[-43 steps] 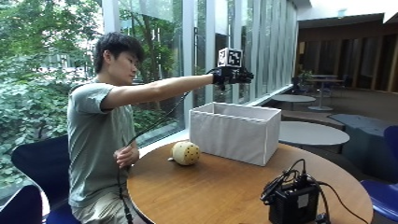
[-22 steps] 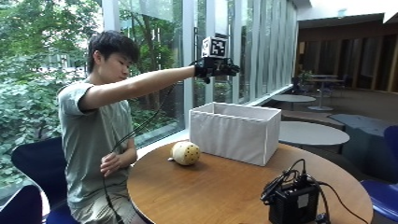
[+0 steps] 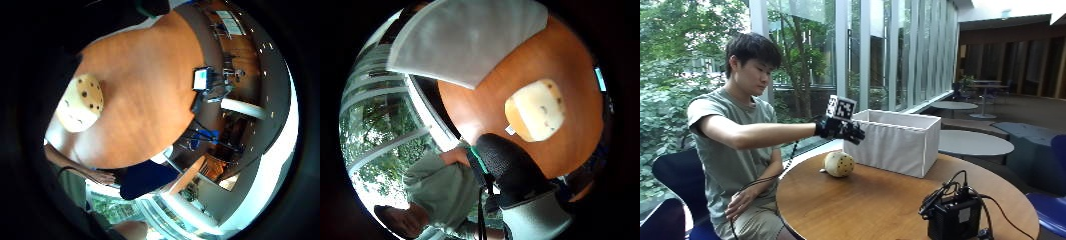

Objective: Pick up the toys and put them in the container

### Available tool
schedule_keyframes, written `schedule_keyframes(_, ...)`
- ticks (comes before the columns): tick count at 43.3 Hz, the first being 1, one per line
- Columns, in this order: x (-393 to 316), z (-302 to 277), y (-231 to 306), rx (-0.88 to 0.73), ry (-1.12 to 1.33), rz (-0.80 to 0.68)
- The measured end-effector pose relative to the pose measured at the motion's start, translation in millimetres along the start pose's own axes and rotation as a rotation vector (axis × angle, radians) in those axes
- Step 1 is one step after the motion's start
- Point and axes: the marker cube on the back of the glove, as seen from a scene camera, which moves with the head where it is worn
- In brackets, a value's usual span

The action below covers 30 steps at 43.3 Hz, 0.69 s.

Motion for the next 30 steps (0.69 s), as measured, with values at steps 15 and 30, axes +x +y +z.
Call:
schedule_keyframes(15, -35.4, 118.6, -44.9, 0.049, -0.1, 0.305)
schedule_keyframes(30, -42.7, 96.6, -66.6, 0.445, -0.304, 0.282)
